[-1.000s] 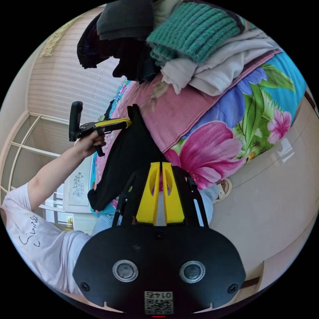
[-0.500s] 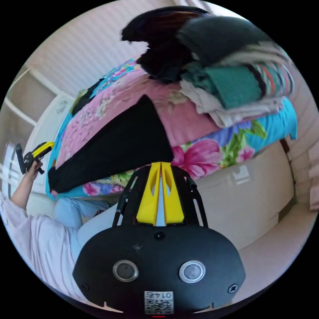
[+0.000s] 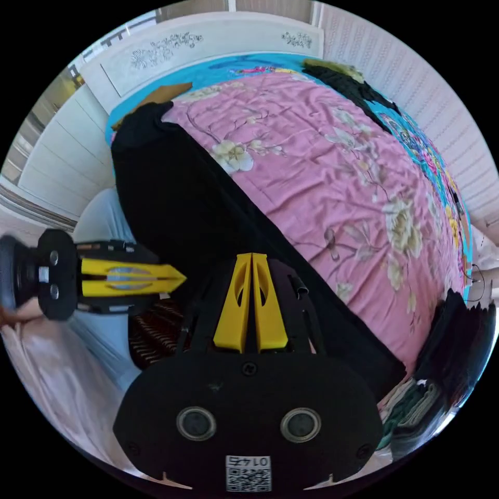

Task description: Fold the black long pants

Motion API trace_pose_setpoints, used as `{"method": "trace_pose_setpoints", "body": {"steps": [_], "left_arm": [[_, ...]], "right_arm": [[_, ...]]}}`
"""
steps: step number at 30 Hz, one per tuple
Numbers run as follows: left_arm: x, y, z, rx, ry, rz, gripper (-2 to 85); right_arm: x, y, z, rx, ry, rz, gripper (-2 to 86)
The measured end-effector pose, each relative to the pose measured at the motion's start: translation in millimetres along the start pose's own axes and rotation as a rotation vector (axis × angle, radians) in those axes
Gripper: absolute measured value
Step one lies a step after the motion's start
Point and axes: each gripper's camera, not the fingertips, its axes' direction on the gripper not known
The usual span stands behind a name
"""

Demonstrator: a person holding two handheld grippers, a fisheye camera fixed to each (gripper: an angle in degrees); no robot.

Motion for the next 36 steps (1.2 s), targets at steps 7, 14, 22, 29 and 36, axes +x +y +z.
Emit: {"method": "trace_pose_setpoints", "body": {"steps": [7, 14, 22, 29, 36], "left_arm": [[-32, 27, 23, -0.073, 0.047, 0.025, -1.0], [-77, 53, -8, -0.131, 0.126, 0.026, -1.0], [-106, 96, -16, -0.123, 0.058, 0.113, -1.0], [-164, 133, -57, -0.128, 0.191, 0.049, -1.0], [-295, 270, -176, 0.189, 0.052, -0.494, -0.1]], "right_arm": [[-38, -83, 90, -0.18, 0.093, -0.058, -0.5], [-41, -136, 111, -0.242, 0.005, -0.074, -0.5], [-40, -180, 180, -0.308, -0.001, -0.038, -0.8], [-16, -182, 187, -0.248, -0.131, 0.041, -0.8], [-18, -203, 148, -0.017, -0.261, -0.051, 2.2]]}}
